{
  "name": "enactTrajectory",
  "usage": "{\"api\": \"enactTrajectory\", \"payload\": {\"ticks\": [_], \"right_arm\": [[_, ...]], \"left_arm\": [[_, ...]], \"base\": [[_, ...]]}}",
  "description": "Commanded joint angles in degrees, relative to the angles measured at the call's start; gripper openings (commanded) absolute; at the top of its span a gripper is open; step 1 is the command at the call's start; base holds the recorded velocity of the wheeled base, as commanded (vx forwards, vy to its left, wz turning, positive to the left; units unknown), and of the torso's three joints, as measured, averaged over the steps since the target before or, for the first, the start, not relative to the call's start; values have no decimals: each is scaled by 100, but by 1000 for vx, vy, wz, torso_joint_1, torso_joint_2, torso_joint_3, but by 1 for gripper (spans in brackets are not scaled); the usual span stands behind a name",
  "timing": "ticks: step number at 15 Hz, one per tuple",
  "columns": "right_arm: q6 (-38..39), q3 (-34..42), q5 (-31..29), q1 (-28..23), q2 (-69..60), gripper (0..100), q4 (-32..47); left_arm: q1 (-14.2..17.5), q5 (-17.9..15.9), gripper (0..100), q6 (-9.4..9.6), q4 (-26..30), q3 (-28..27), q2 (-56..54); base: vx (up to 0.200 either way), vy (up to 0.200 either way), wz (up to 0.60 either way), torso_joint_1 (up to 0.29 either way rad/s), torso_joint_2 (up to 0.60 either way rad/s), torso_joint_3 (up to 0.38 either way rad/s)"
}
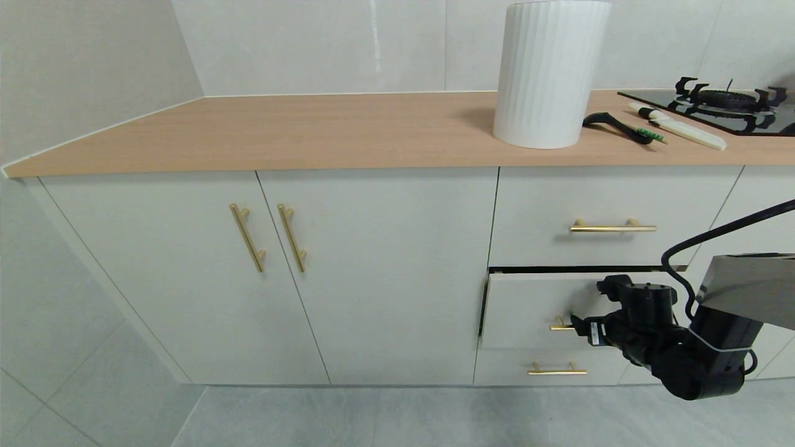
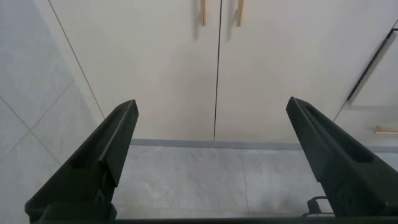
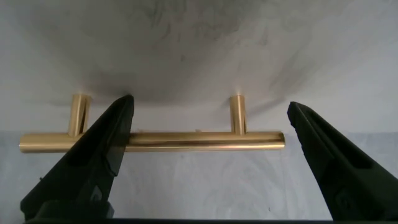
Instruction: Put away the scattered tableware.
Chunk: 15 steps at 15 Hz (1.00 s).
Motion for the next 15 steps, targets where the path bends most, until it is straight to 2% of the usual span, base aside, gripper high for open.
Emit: {"api": "enactTrajectory", "payload": {"ticks": [1, 3, 6, 7, 10, 11, 13, 15], "right_arm": [[-10, 31, 5, -24, -74, 100, 20], [-19, 189, 119, -59, -478, 100, 415], [7, 339, 963, 81, -2799, 100, 3307], [25, 224, 1121, 134, -3396, 100, 3931], [16, 48, 972, 292, -4311, 100, 4247], [16, -584, 866, 310, -4275, 100, 4643], [34, -1305, 857, 310, -4020, 100, 5363], [51, -1349, 884, 266, -3748, 100, 5337]], "left_arm": [[1, 4, 100, -1, -1, 0, 9], [1, 4, 100, -1, -1, 0, 0], [1, 4, 100, -1, -10, 0, 9], [1, 4, 100, -1, -10, 0, 9], [1, 4, 100, -1, -1, 0, 9], [1, 4, 100, -1, -1, 0, 9], [1, 4, 100, -1, -1, 0, 9], [1, 4, 100, -1, -10, 0, 0]], "base": [[0, 0, 0, 0, 0, 0], [0, 0, 0, 0, 0, 0], [0, 0, 0, 0, 0, 0], [0, 0, 0, 0, 0, 0], [0, 0, 0, -1, -1, -17], [0, 0, 0, 0, 0, 0], [0, 0, 0, 0, 0, 0], [0, 0, 0, 0, 0, 0]]}}
